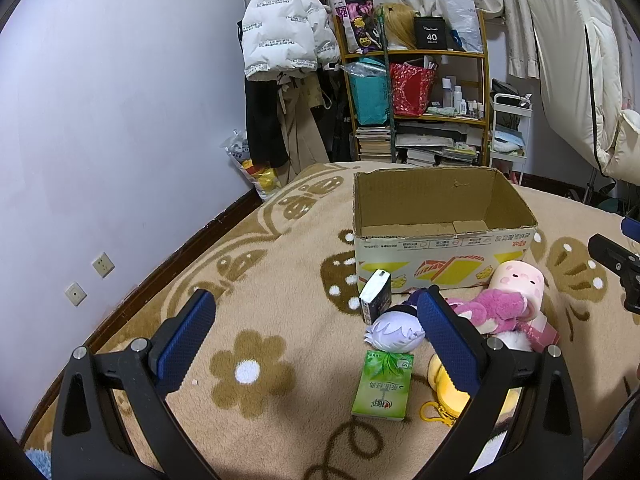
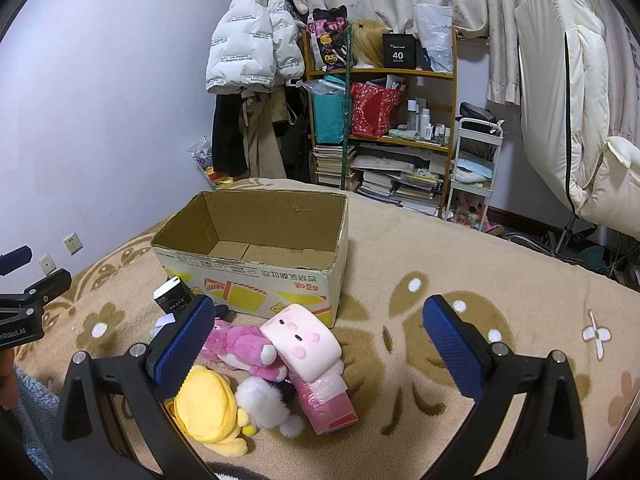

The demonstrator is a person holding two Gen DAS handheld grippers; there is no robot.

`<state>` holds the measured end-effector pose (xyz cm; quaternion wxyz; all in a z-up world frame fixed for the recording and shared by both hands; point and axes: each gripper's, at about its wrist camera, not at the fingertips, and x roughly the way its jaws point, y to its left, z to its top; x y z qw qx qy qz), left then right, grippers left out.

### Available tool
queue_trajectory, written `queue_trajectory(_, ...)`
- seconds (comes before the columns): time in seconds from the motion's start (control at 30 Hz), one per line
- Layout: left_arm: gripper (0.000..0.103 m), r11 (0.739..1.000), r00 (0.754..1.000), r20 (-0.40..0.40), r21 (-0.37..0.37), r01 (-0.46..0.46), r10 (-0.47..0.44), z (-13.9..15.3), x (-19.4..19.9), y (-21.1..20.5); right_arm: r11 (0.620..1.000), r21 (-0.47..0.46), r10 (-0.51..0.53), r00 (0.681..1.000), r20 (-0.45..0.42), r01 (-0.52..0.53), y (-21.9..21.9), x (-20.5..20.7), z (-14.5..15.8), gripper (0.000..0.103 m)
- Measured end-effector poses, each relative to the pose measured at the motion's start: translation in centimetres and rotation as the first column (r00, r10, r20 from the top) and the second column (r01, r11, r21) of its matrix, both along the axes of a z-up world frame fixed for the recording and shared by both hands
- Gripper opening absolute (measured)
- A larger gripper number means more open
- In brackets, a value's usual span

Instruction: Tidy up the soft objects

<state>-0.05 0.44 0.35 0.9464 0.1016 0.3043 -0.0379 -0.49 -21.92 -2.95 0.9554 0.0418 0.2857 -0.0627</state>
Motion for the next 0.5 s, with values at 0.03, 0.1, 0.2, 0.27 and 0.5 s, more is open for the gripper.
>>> queue_trajectory(0.03,0.1,1.0,1.0,0.001,0.0,0.0,0.0,-0.01,-0.01,-0.02,1.0,0.0,0.001,1.0,0.0,-0.001,-0.08,0.01,0.01,0.103)
queue_trajectory(0.1,0.1,1.0,1.0,0.002,0.003,-0.002,0.002,-0.02,-0.01,-0.02,1.0,0.0,0.001,1.0,0.0,-0.001,-0.05,0.01,0.0,0.103)
queue_trajectory(0.2,0.1,1.0,1.0,0.001,0.004,-0.001,0.001,-0.04,0.03,0.08,1.0,0.0,0.001,1.0,-0.001,-0.001,-0.04,0.02,-0.02,0.103)
queue_trajectory(0.27,0.1,1.0,1.0,0.002,0.004,-0.002,0.002,-0.06,0.03,0.03,1.0,0.0,0.0,1.0,-0.001,0.0,-0.06,0.03,-0.03,0.103)
queue_trajectory(0.5,0.1,1.0,1.0,-0.018,-0.002,0.003,-0.003,-0.32,0.2,0.11,1.0,0.006,0.002,1.0,0.006,-0.002,0.05,0.0,-0.01,0.103)
